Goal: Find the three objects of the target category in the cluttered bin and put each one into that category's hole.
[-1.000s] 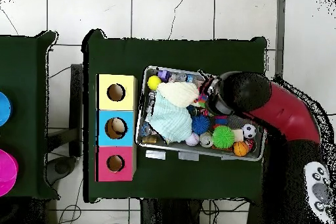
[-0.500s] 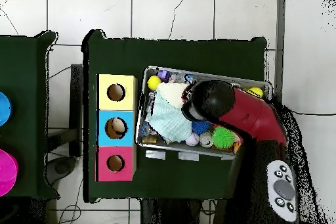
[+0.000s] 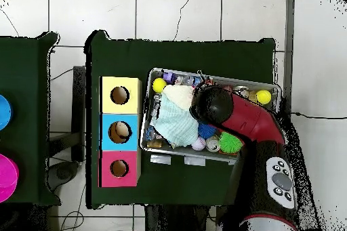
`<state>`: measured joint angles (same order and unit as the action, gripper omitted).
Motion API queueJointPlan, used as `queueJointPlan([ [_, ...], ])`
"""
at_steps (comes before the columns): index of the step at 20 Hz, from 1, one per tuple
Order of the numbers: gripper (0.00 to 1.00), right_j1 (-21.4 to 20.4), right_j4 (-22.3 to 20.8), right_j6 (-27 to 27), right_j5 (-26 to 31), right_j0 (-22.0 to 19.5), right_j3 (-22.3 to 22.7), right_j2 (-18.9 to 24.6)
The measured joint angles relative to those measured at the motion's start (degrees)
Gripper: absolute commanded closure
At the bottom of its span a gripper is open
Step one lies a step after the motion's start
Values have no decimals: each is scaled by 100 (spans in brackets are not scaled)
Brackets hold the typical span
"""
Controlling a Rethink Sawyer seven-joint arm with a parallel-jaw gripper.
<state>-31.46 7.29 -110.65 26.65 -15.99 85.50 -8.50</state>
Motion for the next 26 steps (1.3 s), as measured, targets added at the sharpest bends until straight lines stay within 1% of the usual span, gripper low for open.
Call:
queueJointPlan([
  [2, 100, 163, 0, 0, -293, -80, 0, -1],
  [4, 100, 248, 1, 0, -431, -130, -2, -1],
  [5, 100, 362, 0, 0, -581, -208, -1, 2],
  [7, 100, 440, 1, 0, -666, -271, -2, 5],
  [9, 100, 631, 2, 0, -815, -429, -16, 6],
  [11, 100, 693, 1, 0, -841, -480, -28, 7],
  [12, 0, 859, 2, 0, -859, -613, -76, 2],
  [19, 0, 1063, 4, 0, -859, -692, -198, -40],
  [26, 0, 1047, 2, 0, -858, -697, -225, -81],
])
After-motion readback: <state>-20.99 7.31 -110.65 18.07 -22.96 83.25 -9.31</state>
